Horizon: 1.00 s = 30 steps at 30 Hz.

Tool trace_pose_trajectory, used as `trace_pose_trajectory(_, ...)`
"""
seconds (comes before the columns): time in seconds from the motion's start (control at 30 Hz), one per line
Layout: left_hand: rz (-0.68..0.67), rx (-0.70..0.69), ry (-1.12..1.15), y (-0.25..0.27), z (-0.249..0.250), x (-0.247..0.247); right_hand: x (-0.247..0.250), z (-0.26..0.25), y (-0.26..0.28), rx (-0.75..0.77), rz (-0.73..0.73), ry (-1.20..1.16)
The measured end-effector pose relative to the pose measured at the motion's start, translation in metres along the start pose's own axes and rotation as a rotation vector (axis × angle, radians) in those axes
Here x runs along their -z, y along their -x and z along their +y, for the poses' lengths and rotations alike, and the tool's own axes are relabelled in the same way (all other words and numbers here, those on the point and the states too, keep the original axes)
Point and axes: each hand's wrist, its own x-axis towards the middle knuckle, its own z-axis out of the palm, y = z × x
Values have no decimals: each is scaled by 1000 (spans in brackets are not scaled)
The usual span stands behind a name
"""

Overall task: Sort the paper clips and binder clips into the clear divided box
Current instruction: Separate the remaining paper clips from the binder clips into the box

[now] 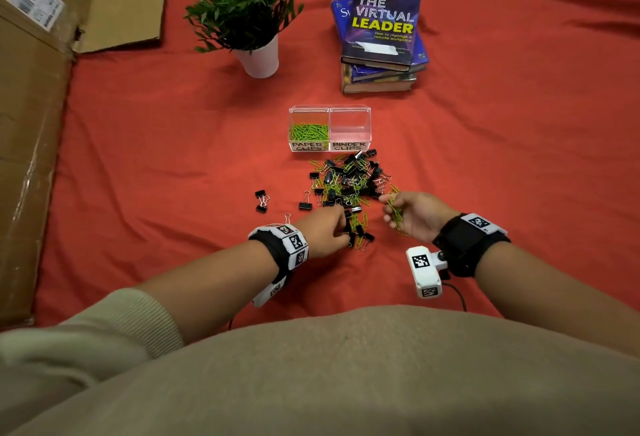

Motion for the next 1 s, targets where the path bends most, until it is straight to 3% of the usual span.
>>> trace_pose_trajectory(0.13,-24,-122,-280,-1,-2,-8,-2,3,-1,-17,-32,36)
trace_pose_trajectory(0.2,-12,-146,-319,-2,-3,-10,-1,3,-4,3,36,168)
trace_pose_trajectory(0.27,-4,-156,-340,-3,-3,-10,3,2,-6,66,145,458)
trace_pose_trajectory(0.37,10,-176,-372,-2,-2,-10,13,3,-4,193,294,1109)
trace_pose_trajectory(0.5,40,-169,-272,-3,-6,-6,18,15,3,182,269,1559)
trace_pose_trajectory(0.63,98,-102,-30,-5,-12,4,14,25,2,112,262,1662)
trace_pose_trajectory(0.87,126,44,247,-11,-16,22,7,26,-2,-10,237,1610)
trace_pose_trajectory(1.0,91,138,565,-15,-13,22,17,24,7,137,257,1590)
